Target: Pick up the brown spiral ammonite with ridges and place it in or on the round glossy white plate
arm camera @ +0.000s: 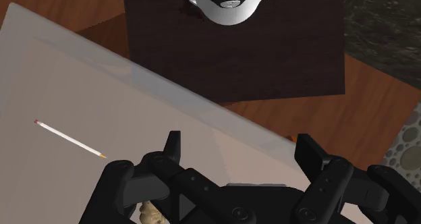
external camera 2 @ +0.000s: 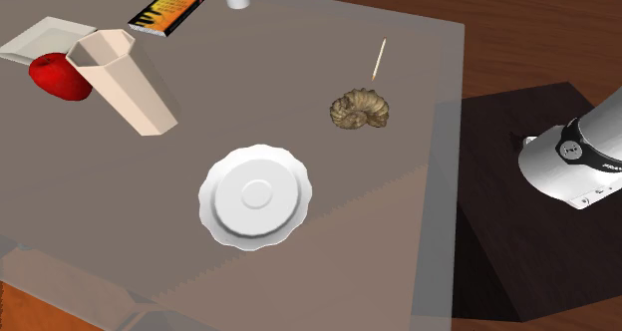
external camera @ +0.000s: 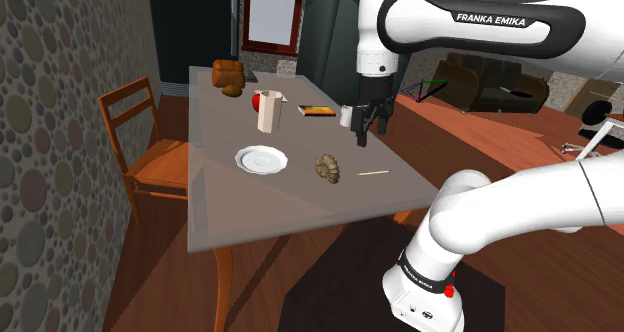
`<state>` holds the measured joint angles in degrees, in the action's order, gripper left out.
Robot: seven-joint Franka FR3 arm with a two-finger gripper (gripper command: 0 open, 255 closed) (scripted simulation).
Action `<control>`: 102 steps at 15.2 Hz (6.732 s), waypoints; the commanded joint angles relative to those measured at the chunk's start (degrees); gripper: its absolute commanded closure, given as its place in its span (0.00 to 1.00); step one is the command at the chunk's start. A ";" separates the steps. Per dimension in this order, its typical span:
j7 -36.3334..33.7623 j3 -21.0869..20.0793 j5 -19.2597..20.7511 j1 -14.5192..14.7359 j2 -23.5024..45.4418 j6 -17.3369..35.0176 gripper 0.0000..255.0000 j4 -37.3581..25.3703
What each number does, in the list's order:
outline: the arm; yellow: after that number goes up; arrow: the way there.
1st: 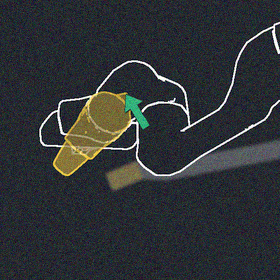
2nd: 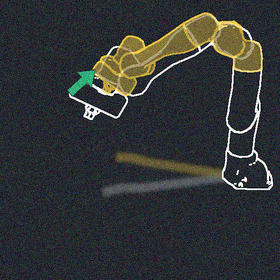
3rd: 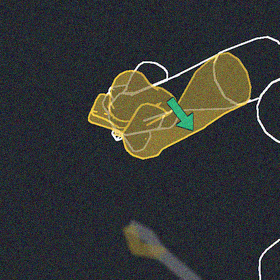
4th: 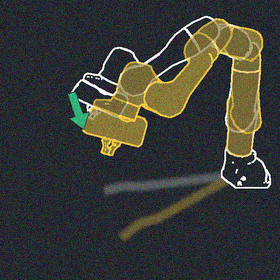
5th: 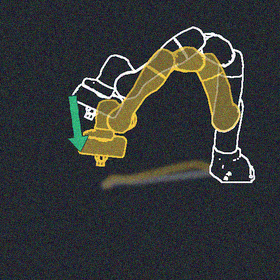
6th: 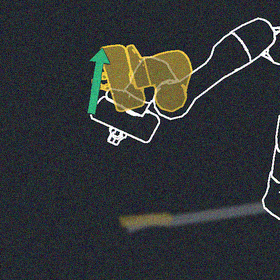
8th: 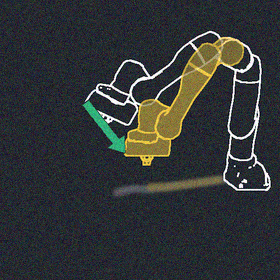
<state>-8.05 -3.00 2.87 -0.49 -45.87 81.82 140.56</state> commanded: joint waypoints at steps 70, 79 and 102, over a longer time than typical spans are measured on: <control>6.79 14.90 0.08 -7.10 38.11 43.30 1.00 -5.75; 0.46 10.73 -3.25 -2.89 52.14 39.03 1.00 -23.78; -5.11 7.75 -5.13 0.24 73.50 39.37 1.00 -44.70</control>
<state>-13.06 4.79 -2.24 -0.33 27.36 120.36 95.34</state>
